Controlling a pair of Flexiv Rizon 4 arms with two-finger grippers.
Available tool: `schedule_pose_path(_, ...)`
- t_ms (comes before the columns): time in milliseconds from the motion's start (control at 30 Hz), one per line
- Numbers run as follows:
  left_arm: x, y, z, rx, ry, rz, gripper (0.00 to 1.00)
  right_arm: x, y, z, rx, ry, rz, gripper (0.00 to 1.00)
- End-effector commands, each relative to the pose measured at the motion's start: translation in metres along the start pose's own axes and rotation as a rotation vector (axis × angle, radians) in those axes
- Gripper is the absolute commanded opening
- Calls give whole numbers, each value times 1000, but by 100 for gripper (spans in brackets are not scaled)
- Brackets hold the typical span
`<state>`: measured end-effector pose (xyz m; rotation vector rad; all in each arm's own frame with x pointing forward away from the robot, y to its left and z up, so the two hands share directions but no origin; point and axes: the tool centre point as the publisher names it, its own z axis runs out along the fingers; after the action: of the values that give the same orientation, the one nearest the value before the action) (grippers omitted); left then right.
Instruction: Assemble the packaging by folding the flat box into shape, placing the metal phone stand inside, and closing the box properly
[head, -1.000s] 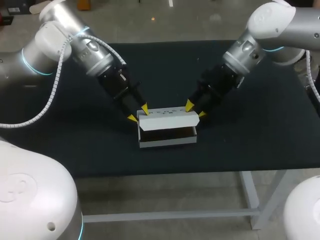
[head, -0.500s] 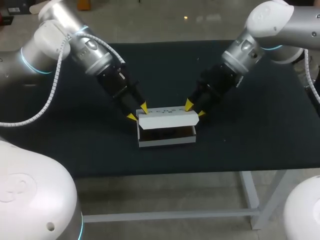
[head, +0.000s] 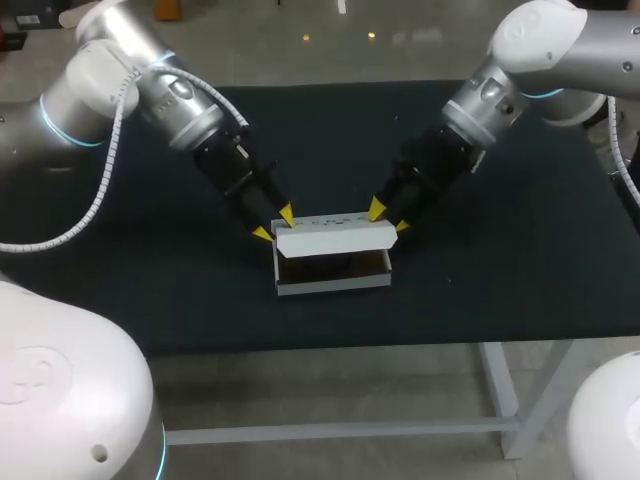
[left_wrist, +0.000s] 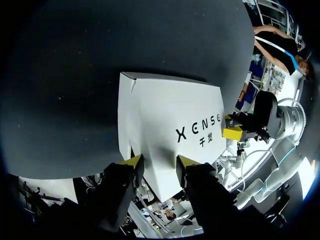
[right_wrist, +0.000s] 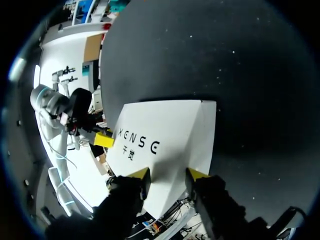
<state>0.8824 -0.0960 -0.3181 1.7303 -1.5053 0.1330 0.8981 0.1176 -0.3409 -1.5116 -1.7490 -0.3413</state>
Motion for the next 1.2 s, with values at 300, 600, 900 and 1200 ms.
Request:
schedule_pose_path(300, 3, -7, -1, -38, 9, -3, 44, 7, 3, 3, 14, -3, -4, 48)
schedule_pose_path(600, 3, -8, -3, -53, 10, -10, 43, 7, 5, 4, 16, -4, -3, 48)
schedule_pose_path(900, 3, -9, -5, -67, 19, -13, 42, 9, 6, 3, 19, -8, -4, 47)
schedule_pose_path(1200, 4, -11, -7, -84, 23, -16, 43, 8, 7, 2, 21, -6, 0, 48)
